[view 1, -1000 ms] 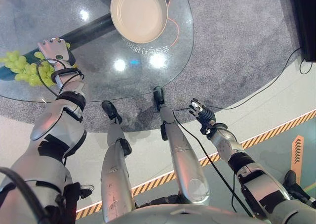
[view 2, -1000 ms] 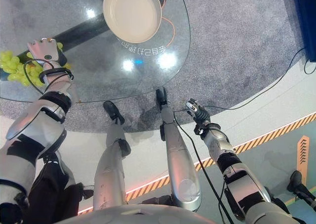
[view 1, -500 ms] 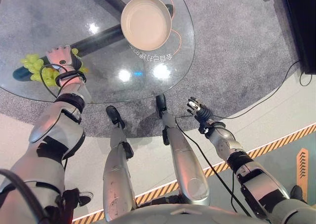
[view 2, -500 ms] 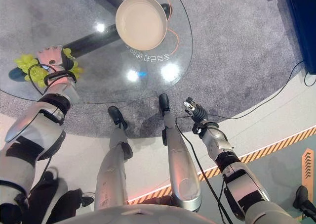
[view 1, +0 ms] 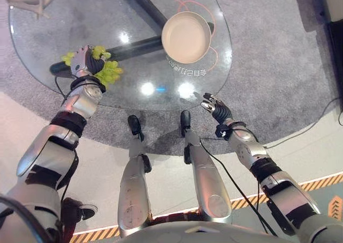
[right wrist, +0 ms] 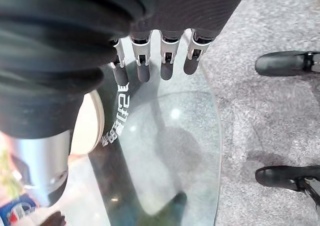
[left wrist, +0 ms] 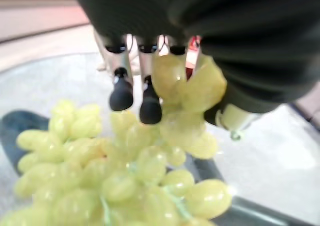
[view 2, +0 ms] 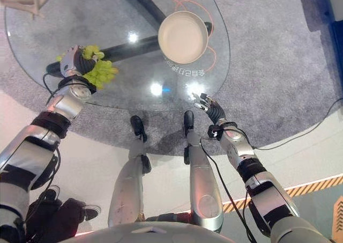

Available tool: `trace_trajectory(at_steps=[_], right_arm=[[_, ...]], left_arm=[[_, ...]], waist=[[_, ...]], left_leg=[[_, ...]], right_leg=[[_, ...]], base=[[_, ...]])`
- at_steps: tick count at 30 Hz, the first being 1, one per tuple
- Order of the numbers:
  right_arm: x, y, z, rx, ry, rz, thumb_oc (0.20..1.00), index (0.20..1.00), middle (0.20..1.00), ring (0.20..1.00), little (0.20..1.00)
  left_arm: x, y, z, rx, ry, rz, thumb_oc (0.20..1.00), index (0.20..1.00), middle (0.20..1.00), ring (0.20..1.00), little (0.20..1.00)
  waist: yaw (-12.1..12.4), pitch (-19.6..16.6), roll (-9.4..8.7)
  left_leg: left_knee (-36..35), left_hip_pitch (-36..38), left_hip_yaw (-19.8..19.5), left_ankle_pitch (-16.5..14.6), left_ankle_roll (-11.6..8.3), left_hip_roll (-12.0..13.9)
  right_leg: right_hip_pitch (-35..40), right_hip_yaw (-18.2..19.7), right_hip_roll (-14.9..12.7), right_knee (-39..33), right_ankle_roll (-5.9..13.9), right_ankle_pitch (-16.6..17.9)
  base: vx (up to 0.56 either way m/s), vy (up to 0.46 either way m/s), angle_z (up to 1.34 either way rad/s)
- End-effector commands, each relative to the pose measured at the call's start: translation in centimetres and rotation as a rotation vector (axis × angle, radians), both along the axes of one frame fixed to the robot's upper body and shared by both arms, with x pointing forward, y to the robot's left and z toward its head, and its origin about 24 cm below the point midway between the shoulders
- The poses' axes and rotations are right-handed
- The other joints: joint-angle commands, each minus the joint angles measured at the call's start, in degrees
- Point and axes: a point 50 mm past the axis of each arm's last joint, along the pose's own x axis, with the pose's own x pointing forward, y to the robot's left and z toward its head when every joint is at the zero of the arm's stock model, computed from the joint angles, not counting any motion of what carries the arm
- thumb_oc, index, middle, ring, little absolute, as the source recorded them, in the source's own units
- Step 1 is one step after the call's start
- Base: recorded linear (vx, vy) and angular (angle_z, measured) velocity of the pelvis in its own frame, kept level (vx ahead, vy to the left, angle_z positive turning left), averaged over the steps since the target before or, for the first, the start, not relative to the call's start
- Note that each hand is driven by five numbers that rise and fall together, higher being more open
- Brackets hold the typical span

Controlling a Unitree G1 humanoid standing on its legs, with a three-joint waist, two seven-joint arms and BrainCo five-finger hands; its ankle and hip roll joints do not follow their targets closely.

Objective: Pick up fruits into the plate

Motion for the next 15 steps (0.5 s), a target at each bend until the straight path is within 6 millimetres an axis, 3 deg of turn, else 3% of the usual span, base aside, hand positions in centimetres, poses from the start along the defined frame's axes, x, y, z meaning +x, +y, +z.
trace_trajectory(at_steps=[1,7,15], right_arm=[[0.3,-1.6,2.6,-0.005,-0.113,-0.029,1.0,1.0,1.0,1.0,1.0],[0.2,-2.6,4.1,-0.016,-0.191,-0.033,1.0,1.0,1.0,1.0,1.0],[-1.0,-2.7,5.9,-0.12,-0.31,0.049,1.0,1.0,1.0,1.0,1.0]], left_arm=[[-0.3,0.3,3.4,-0.077,-0.124,-0.085,0.2,0.2,0.2,0.2,0.2],[-1.5,0.0,3.9,-0.13,-0.147,-0.206,0.2,0.2,0.2,0.2,0.2],[-3.8,0.0,3.5,-0.166,-0.096,-0.365,0.2,0.2,0.2,0.2,0.2]], waist=[[0.03,0.64,0.8],[0.66,0.63,1.89],[1.3,-4.77,2.29]], left_leg=[[2.16,4.33,-1.28,-7.43,-0.94,-3.76],[1.76,9.38,-1.09,-8.28,-0.92,-3.61],[1.21,15.75,-0.23,-9.84,-1.02,-3.38]], right_leg=[[3.36,-2.32,1.95,2.82,-0.08,-3.11],[8.51,-2.95,1.71,2.69,0.04,-4.3],[15.91,-3.18,0.87,-0.14,0.21,-4.94]], base=[[0.07,0.009,0.11],[0.09,0.019,0.07],[0.14,0.017,0.02]])
